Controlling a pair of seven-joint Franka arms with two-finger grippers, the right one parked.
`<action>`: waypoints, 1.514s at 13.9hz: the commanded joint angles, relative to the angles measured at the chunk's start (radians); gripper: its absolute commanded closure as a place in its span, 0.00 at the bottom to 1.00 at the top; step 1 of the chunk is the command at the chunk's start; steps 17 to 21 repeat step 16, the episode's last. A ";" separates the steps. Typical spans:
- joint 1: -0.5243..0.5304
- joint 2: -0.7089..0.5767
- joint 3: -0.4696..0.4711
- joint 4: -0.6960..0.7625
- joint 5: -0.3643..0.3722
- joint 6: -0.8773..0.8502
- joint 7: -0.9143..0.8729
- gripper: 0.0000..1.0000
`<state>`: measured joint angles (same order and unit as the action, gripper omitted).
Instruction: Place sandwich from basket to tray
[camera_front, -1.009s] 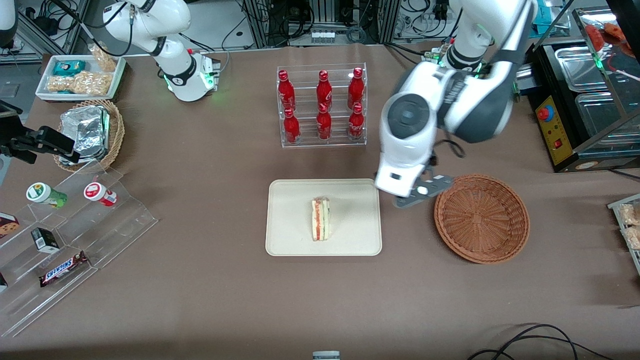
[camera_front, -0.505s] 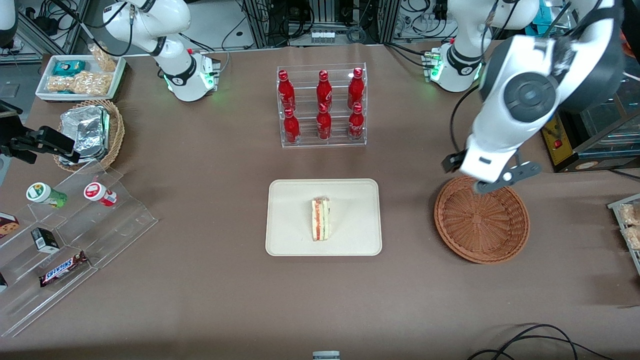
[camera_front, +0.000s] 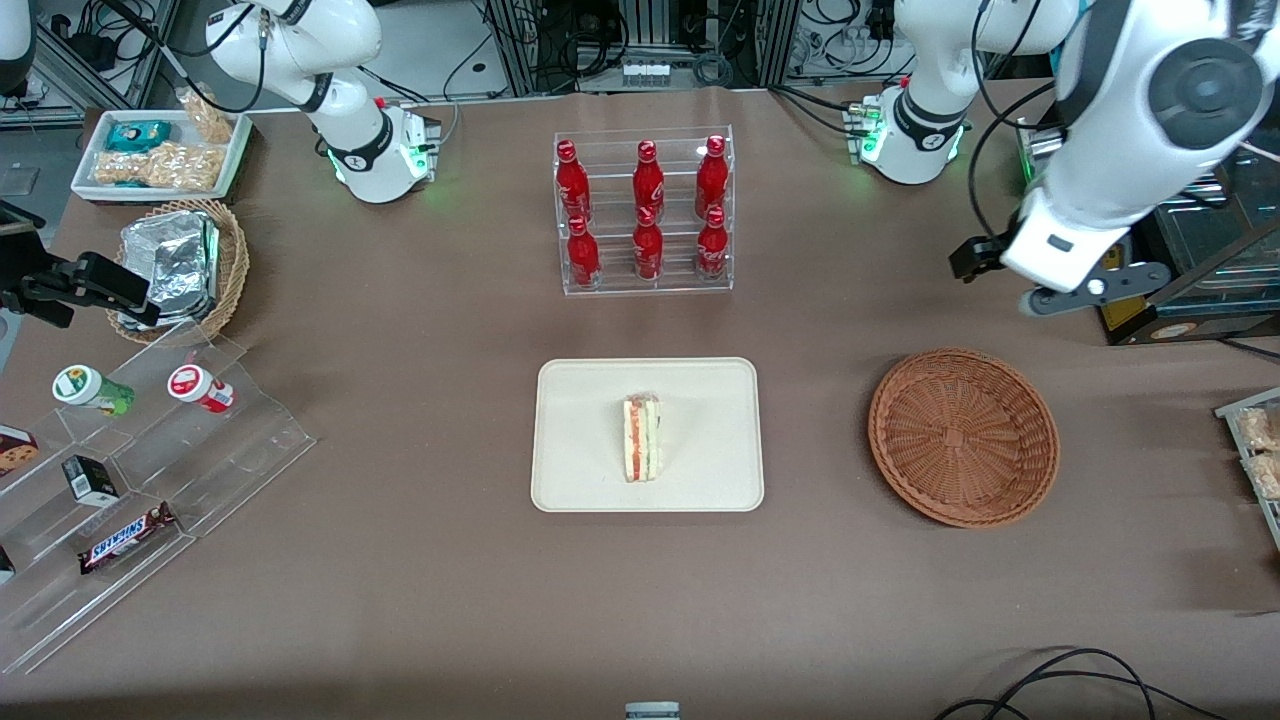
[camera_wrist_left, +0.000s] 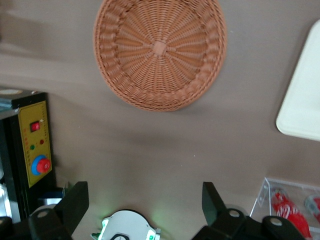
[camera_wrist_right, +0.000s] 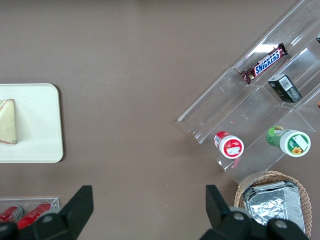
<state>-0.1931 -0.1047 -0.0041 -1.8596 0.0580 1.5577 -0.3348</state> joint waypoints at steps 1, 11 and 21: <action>0.127 -0.038 -0.040 0.011 -0.038 -0.020 0.202 0.00; 0.241 0.066 -0.037 0.249 -0.030 -0.058 0.415 0.00; 0.241 0.077 -0.030 0.247 -0.105 -0.022 0.402 0.00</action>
